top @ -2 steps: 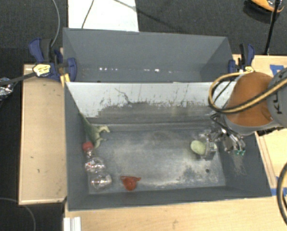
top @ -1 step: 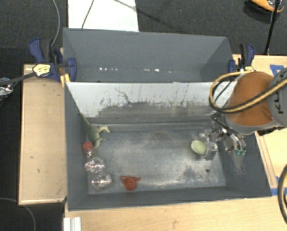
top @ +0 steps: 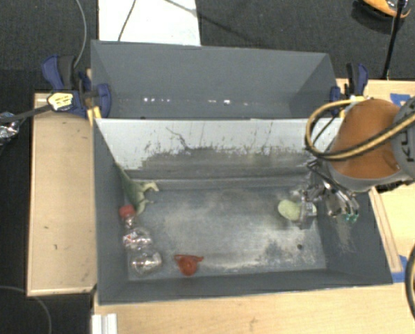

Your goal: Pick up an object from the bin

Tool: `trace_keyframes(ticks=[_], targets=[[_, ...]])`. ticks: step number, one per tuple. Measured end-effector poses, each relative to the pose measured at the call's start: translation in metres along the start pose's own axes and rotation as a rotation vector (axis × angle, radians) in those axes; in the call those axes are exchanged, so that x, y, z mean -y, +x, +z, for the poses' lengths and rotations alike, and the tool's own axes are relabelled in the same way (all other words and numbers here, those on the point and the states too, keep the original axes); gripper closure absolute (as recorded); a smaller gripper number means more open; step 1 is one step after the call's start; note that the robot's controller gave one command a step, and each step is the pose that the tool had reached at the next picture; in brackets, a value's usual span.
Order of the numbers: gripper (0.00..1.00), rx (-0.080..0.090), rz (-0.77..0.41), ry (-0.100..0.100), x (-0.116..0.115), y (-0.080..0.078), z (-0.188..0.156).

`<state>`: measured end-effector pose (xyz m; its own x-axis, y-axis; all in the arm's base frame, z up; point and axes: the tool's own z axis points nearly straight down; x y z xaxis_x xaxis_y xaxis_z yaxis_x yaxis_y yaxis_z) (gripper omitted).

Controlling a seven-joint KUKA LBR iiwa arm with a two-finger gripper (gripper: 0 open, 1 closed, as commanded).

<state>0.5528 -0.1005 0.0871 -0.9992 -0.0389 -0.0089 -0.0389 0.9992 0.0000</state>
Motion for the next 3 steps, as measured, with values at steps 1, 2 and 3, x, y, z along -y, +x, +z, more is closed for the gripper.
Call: trace_keyframes(ticks=[1, 2, 3], targets=[[1.00, 0.005, 0.000, 0.001, 0.0003, -0.0015, -0.0064], [1.00, 0.006, 0.000, 0.001, 0.0003, -0.0015, -0.0087], [1.00, 0.001, 0.000, 0.000, 0.0000, -0.0003, -0.0144]])
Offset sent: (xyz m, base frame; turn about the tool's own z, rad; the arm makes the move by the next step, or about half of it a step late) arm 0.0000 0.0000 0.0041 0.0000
